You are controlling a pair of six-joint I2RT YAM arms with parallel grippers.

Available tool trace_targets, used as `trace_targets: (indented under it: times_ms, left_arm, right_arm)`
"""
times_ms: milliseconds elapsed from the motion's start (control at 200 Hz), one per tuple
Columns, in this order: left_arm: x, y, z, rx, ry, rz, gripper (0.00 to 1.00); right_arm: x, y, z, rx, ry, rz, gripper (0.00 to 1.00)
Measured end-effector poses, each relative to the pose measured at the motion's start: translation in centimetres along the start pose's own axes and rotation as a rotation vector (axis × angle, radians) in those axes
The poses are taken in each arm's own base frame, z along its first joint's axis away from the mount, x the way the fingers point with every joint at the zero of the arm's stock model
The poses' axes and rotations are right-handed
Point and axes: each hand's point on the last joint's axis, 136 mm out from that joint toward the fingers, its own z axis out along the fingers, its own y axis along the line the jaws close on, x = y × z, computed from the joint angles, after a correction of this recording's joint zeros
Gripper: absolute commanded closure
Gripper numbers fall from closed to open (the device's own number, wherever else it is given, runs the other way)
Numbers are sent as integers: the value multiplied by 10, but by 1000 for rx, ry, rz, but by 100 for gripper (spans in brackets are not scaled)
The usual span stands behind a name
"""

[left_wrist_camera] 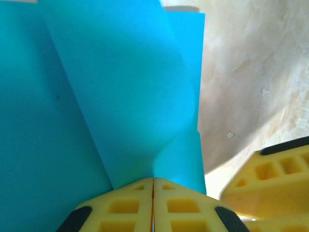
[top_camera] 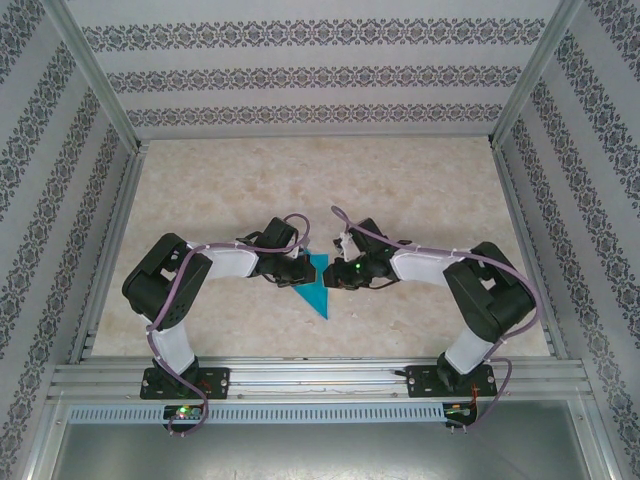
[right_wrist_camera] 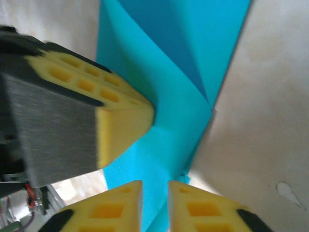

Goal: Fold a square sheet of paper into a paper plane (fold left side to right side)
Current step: Fourth fold the wing at the center of the table.

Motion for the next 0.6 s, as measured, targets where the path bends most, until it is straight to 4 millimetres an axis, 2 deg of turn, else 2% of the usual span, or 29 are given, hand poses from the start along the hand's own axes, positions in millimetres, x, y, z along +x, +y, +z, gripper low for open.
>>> trace_targets:
  times_ms: [135, 305, 435, 600]
  left_arm:
    - [0, 0, 0, 1, -1, 1, 91]
    - [0, 0, 0, 1, -1, 1, 92]
    - [0, 0, 0, 4, -3, 3, 92]
    - [0, 0, 1, 6, -5, 4, 92]
  right_arm:
    - [-9, 14, -17, -24, -46, -20, 74]
    - [-6, 28, -29, -61, -58, -22, 92]
    - [13, 31, -26, -96, -11, 1, 99]
    - [45, 34, -12, -124, 73, 30, 100]
